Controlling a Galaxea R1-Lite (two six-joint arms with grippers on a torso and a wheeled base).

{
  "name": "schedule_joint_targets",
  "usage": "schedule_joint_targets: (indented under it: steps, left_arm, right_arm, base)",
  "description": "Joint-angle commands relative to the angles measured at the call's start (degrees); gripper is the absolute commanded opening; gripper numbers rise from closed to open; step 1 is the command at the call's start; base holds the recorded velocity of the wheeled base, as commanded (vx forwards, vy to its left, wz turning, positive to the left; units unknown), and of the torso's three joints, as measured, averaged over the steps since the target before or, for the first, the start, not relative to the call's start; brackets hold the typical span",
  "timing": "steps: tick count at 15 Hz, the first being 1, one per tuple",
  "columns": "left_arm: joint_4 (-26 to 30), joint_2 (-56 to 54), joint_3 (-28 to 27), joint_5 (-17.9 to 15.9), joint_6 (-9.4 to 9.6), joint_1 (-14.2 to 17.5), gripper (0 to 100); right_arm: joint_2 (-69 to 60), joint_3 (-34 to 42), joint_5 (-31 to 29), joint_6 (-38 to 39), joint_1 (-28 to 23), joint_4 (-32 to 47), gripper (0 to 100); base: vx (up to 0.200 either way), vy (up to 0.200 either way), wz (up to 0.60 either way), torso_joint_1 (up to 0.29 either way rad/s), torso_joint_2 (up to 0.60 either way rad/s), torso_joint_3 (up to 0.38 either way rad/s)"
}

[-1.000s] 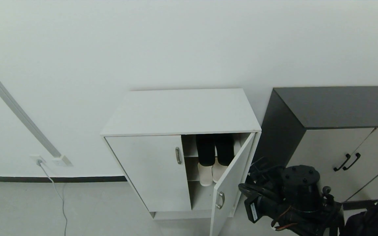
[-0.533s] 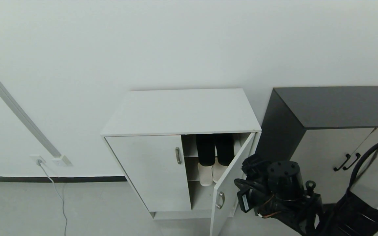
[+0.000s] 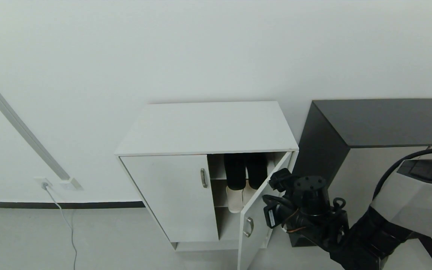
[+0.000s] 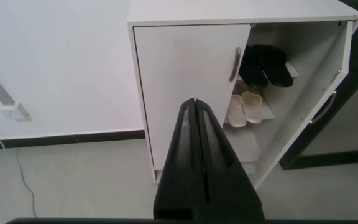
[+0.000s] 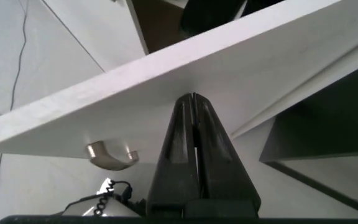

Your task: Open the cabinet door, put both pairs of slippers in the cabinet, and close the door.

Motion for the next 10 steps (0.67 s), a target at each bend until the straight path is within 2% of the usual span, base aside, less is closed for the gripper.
schedule_joint_targets:
  steps: [1,10]
  left_arm:
    - [0.0,0.0,0.0,0.0,0.02,0.0,0]
    - [-0.1,0.1,0.0,0.0,0.02,0.1,0]
  right_arm:
    - [1.7,-1.9,0.0,0.0,-0.5,0.0,0]
    - [6.7,-10.6,0.0,0.0,-2.6,0.0,0]
  base:
    - [0.0,0.0,0.0,0.0,0.0,0.0]
    - [0.0,0.0,0.0,0.0,0.0,0.0]
